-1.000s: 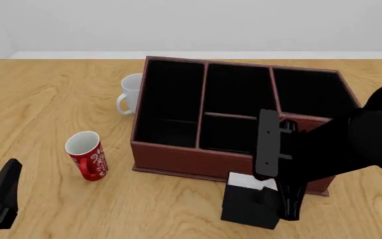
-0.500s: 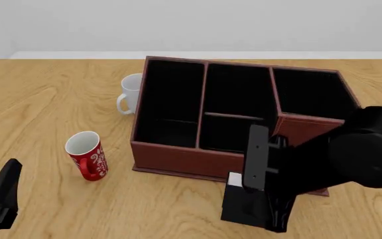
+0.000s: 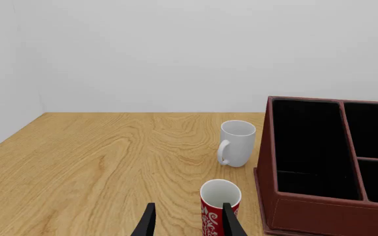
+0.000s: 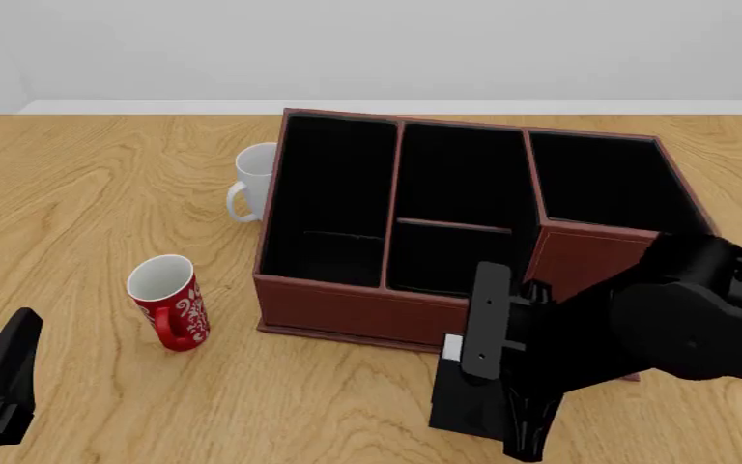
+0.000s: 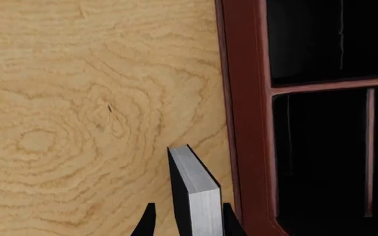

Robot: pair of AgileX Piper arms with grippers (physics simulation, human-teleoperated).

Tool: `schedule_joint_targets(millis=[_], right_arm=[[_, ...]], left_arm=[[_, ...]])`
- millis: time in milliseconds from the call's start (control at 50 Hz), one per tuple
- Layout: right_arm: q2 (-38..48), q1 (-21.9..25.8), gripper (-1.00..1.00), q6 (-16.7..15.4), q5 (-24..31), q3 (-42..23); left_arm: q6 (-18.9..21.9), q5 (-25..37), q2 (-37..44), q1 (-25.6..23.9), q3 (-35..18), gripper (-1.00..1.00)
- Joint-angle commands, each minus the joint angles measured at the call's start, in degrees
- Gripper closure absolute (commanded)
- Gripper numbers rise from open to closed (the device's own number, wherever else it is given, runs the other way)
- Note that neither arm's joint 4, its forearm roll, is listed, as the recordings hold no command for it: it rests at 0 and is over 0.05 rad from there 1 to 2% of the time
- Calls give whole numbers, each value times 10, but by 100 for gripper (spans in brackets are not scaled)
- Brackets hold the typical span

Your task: Pick up the book and place it in the right compartment of the caddy.

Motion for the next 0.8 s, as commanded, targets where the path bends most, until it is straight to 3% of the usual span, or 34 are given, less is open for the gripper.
schedule_joint_targets(millis=[20,320,340,380,460,500,560,600,800], right_arm=[[19,-6,-100,1,-15,6],[56,-35,-100,-20,-53,2],[60,-43,100,-26,-59,-1],[57,-30,100,-11,-62,8],[51,-36,100,-27,-78,11],[41,-16,100,-5,-68,14],[38,-16,100,-6,-69,16],[47,-40,100,-30,-79,9],[4,-22,100,-13,-65,36]], left_arm=[[0,0,0,0,0,-100],[0,0,0,0,0,-100],[0,0,0,0,0,-100],[0,0,0,0,0,-100],[0,0,0,0,0,-100],[0,0,0,0,0,-100],[0,0,0,0,0,-100],[0,0,0,0,0,-100],[0,0,0,0,0,-100]])
